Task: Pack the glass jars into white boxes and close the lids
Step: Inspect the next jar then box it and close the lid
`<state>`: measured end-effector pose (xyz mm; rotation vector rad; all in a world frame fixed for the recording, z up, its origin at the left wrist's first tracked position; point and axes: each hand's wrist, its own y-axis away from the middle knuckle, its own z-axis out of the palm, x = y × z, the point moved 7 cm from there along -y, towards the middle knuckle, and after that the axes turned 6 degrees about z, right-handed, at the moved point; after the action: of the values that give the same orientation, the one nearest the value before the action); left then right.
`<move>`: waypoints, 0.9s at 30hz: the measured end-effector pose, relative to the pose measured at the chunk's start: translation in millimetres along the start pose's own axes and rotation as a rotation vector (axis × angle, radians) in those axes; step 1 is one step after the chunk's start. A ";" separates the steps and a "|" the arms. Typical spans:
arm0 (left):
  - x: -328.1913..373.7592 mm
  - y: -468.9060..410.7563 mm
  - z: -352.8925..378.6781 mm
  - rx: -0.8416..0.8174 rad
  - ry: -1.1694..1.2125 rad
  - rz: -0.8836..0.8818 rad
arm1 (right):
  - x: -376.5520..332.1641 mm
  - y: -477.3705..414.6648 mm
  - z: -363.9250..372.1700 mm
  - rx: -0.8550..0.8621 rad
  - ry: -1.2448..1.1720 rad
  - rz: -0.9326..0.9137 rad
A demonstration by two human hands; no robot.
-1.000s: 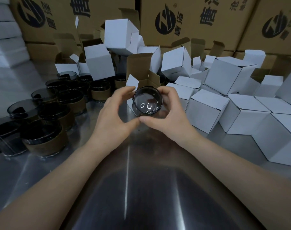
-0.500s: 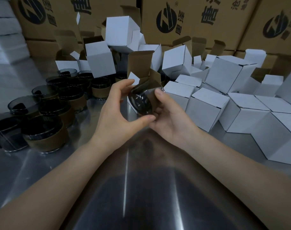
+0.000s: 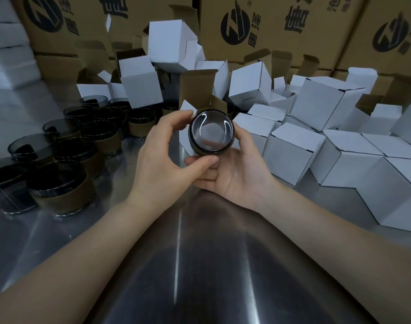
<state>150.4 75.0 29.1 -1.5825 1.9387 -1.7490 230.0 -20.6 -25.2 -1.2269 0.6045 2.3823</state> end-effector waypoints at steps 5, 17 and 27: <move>3.4 -0.6 1.3 -0.019 -0.032 0.036 | -0.6 -0.9 -0.9 0.003 -0.028 -0.008; -6.4 2.0 16.3 -0.238 -0.210 -0.020 | -7.8 -0.2 -8.6 0.137 -0.011 -0.201; -19.4 4.4 10.1 -0.123 0.041 -0.199 | -14.7 3.5 -9.9 0.132 0.047 -0.212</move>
<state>163.2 81.0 11.8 -1.8530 2.0047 -1.7762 242.7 -30.9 -17.6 -1.2269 0.6034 2.1104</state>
